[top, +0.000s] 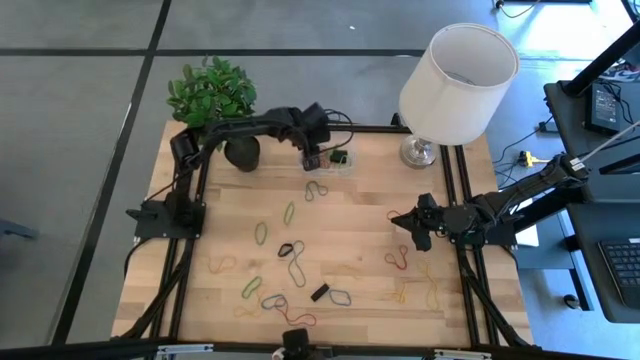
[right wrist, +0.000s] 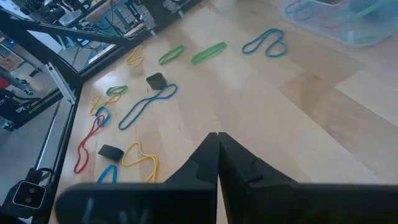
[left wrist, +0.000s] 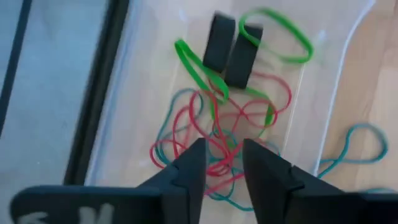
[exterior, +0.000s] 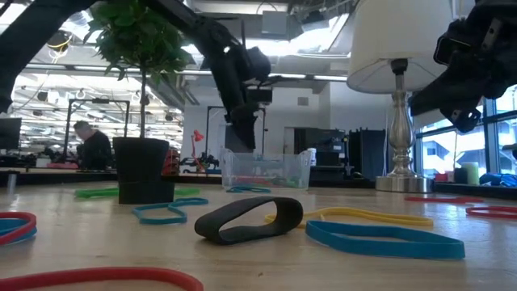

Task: Pick and place rubber bands into bin
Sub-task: Put the yellow rubber band into the transparent bin, then put the green rubber band into the transparent bin

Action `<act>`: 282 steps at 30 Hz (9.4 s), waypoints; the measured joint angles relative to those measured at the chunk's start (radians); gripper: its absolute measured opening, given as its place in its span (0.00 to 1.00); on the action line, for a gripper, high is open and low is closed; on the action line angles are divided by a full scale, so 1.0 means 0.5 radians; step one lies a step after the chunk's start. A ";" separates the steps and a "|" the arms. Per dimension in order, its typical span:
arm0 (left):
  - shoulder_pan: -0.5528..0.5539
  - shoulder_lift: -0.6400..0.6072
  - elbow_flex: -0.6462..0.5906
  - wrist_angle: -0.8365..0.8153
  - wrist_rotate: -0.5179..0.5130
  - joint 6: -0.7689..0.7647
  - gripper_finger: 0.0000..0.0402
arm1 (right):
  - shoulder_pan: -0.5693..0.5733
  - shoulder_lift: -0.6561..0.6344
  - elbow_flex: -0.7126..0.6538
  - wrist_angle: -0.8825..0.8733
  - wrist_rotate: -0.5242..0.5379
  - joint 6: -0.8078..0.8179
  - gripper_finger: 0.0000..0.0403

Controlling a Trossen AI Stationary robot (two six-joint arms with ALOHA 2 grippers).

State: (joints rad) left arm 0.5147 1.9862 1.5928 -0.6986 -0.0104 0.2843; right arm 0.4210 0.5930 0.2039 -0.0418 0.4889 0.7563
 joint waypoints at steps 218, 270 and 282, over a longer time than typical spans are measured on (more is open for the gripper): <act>-1.388 -1.566 -1.831 0.675 -0.609 -1.243 0.01 | -1.610 2.722 2.472 -0.124 -0.524 -1.460 0.00; -1.481 -1.555 -1.830 0.472 -0.304 -1.393 0.15 | -0.576 1.069 1.067 -0.494 -0.656 0.088 0.05; -1.306 -1.329 -1.830 0.329 -0.476 -1.661 0.33 | -0.192 0.743 0.663 -0.533 -0.626 0.200 0.04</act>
State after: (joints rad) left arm -0.1383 1.3219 0.6777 -0.5338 -0.2482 -0.5464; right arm 0.3251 0.9644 0.5354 -0.3084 0.1761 0.8562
